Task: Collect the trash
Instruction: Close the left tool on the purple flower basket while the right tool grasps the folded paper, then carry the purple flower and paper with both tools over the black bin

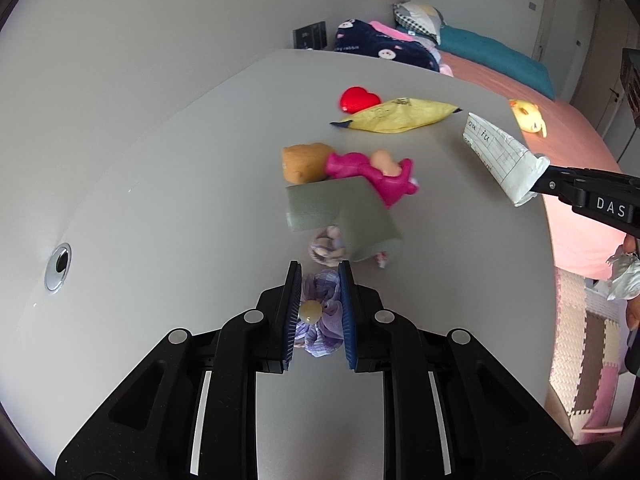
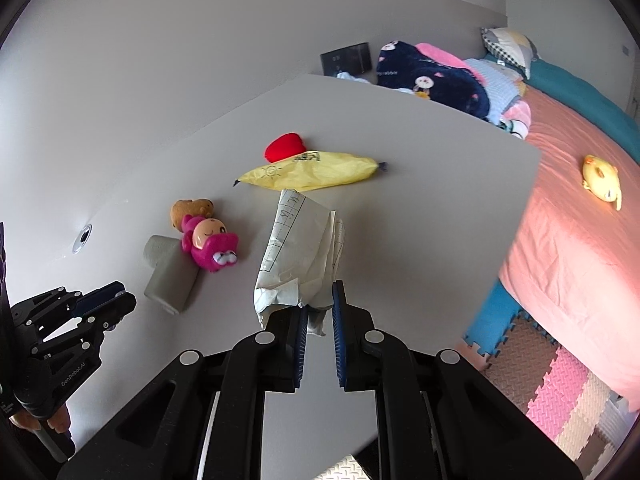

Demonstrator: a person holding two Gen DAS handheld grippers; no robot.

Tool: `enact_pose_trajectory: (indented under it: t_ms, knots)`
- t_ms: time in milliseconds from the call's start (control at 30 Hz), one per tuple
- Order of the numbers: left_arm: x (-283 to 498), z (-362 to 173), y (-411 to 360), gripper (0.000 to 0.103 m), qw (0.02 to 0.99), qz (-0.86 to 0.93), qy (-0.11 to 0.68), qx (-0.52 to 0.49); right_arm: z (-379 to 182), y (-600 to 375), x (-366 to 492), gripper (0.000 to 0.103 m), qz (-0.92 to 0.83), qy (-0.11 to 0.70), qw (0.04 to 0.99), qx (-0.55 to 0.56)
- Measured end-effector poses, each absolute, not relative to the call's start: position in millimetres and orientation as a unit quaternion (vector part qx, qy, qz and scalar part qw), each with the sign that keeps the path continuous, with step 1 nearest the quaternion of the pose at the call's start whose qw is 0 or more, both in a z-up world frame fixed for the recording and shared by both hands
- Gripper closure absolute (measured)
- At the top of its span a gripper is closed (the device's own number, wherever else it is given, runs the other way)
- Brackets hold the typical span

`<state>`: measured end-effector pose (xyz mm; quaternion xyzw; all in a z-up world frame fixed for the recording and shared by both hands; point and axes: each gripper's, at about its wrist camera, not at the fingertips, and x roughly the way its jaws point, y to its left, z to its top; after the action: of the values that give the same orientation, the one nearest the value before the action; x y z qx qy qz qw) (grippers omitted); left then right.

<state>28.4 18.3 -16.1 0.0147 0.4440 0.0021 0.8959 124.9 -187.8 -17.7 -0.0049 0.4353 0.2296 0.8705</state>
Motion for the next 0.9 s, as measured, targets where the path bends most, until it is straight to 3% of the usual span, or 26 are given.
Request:
enact_pose_trajectory:
  t_ms: [300, 400, 900]
  knots:
    - [23.8, -10.4, -22.1, 0.085, 0.899, -0.029, 0.437, 0.027, -11.8, -235.3, 104.8, 0.091, 0.203, 0.426, 0.882, 0.018]
    - [23.1, -10.4, -32.5, 0.085, 0.899, -0.034, 0.436, 0.028, -11.2, -247.0, 98.7, 0.101, 0.195, 0.421, 0.886, 0.015]
    - [19.4, 1.8, -89.0, 0.085, 0.903, -0.073, 0.420, 0.055, -3.5, -302.4, 73.7, 0.102, 0.174, 0.405, 0.897, 0.046]
